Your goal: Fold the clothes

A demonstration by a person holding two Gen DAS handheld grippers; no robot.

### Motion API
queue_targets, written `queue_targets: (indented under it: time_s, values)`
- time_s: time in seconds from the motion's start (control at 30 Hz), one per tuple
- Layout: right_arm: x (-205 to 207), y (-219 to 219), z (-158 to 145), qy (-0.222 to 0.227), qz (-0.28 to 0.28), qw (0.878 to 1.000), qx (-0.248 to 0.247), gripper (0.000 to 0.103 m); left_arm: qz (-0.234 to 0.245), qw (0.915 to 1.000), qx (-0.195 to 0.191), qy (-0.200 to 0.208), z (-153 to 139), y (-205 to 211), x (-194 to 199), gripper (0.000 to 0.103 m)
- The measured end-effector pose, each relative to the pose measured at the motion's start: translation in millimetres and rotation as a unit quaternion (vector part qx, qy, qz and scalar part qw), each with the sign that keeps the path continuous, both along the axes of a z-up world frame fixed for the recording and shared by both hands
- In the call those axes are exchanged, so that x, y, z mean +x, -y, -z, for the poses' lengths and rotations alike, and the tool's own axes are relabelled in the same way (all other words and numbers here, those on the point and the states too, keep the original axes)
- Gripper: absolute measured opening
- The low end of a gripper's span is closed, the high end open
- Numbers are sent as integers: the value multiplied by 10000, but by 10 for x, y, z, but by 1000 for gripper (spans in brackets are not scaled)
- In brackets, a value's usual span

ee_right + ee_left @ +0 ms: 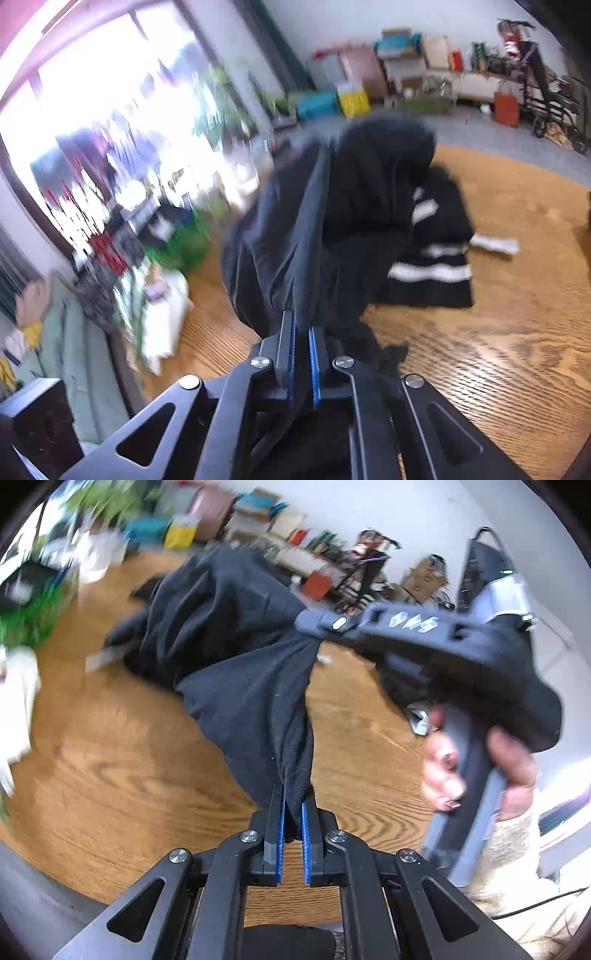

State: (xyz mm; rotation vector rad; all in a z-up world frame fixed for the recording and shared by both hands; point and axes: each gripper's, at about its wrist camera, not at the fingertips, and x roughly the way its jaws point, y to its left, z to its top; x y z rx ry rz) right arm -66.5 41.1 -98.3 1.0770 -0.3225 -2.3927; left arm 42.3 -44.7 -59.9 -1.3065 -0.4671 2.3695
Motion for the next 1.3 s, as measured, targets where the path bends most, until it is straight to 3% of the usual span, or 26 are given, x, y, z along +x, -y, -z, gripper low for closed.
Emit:
queue_targets:
  time_s: [0.1, 0.2, 0.43, 0.53, 0.57, 0.63, 0.7, 0.77, 0.8, 0.83, 1.07, 1.3]
  values:
    - [203, -216, -456, -592, 224, 9976, -286, 1, 74, 9996, -187, -200, -203, -70, 106, 7]
    - [350, -358, -546, -678, 396, 9968, 166, 1, 123, 9989, -300, -332, -353, -119, 210, 7]
    - [682, -678, -677, -741, 771, 9852, 1340, 7, 352, 9993, -112, 17, -180, -498, 344, 7]
    - [739, -562, -265, -245, 405, 9861, 1590, 10, 306, 9992, -101, 240, -86, -635, 337, 7]
    - [757, -532, -142, -93, 332, 9864, 1605, 16, 171, 9991, -86, 386, -52, -580, 323, 11]
    - [781, -538, 82, 234, 316, 9895, 1390, 42, -97, 9976, -55, 678, 15, -469, 295, 25]
    - [780, -477, 197, 456, 220, 9918, 1173, 53, -267, 9952, 54, 939, 54, -333, 282, 64]
    - [792, -464, 278, 597, 113, 9931, 1005, 69, -352, 9952, 131, 901, -4, -184, 306, 75]
    - [846, -494, 282, 581, 19, 9937, 957, 81, -423, 9956, 84, 831, -47, -112, 306, 76]
    - [863, -493, 275, 535, -46, 9941, 946, 85, -502, 9959, 11, 749, -94, -40, 301, 76]
    - [866, -12, 526, 317, -460, 9849, 1639, 88, -1451, 9855, -841, 247, -197, 404, -210, 76]
    - [761, 240, 791, 547, -708, 9811, 1718, 89, -1248, 9874, -968, -137, 25, 264, -845, 76]
